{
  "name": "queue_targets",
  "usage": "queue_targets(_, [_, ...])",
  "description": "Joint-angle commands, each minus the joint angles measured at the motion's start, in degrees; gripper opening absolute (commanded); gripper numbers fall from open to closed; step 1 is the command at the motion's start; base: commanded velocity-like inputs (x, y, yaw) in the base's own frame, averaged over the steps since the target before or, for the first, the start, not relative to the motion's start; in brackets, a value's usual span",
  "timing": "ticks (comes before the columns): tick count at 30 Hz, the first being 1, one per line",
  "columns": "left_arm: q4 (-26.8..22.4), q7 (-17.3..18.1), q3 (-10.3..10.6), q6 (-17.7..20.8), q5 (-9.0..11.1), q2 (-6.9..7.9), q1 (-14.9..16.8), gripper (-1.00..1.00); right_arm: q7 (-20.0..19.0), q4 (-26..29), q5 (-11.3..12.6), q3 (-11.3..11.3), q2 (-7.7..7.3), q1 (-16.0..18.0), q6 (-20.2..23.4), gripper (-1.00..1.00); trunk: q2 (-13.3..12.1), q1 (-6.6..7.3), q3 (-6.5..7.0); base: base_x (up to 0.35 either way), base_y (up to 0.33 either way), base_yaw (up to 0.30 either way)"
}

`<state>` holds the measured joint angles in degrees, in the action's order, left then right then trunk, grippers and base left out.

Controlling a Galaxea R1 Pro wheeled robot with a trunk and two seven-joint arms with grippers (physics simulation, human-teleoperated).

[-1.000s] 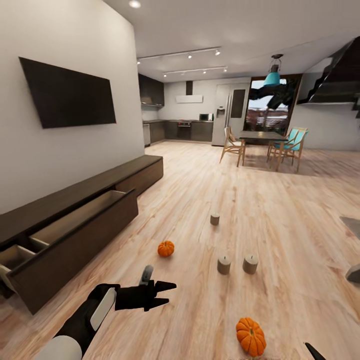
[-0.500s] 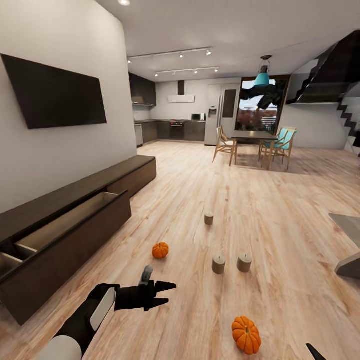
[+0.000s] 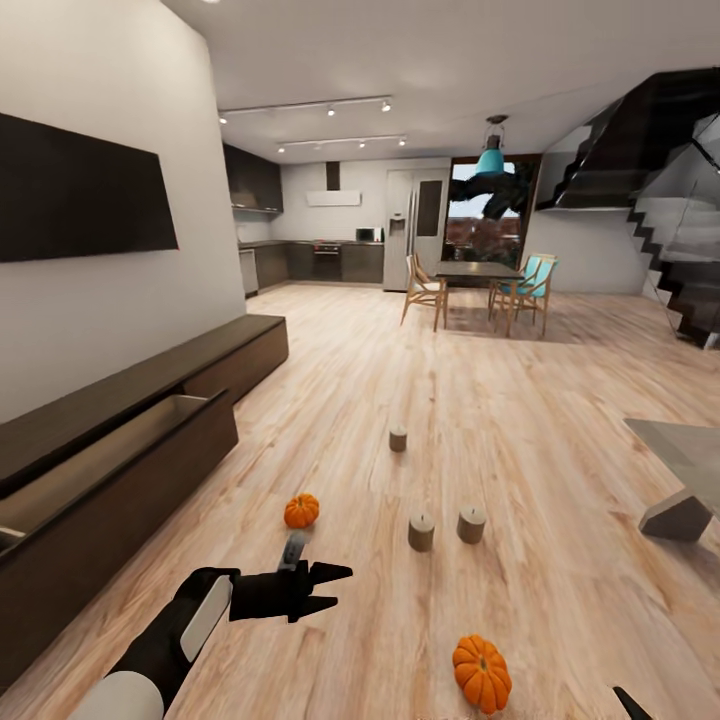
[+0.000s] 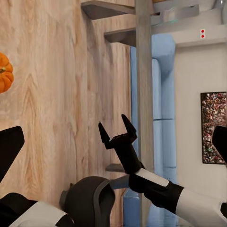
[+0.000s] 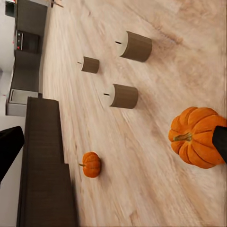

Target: Place each of the two pumpkins and all three candles from the living room inside a cabinet in the living room (use any cabinet), then make sure every cabinet is closed, and position the cauldron so it is next to a table in the living room.

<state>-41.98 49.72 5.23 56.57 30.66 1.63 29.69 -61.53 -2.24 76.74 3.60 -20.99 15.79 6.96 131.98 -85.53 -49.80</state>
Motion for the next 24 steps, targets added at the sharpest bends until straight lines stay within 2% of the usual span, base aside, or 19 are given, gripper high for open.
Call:
queue_targets(1, [-0.03, 0.11, 0.13, 0.21, 0.1, 0.05, 0.02, 1.0, -0.34, -0.22, -0.01, 0.35, -0.01, 0.11, 0.6, 1.0, 0.03, 0.01, -0.04, 0.003, 0.001, -0.277])
queue_targets(14, [-0.03, 0.11, 0.13, 0.21, 0.1, 0.13, 0.02, 1.0, -0.34, -0.22, -0.05, 0.35, -0.01, 0.11, 0.59, 1.0, 0.03, 0.01, 0.24, 0.012, 0.0, -0.279])
queue_targets(24, [-0.03, 0.11, 0.13, 0.21, 0.1, 0.13, 0.02, 1.0, -0.7, -0.14, -0.27, 0.35, -0.01, 0.11, 0.65, 1.0, 0.03, 0.01, 0.44, 0.279, 0.0, -0.28])
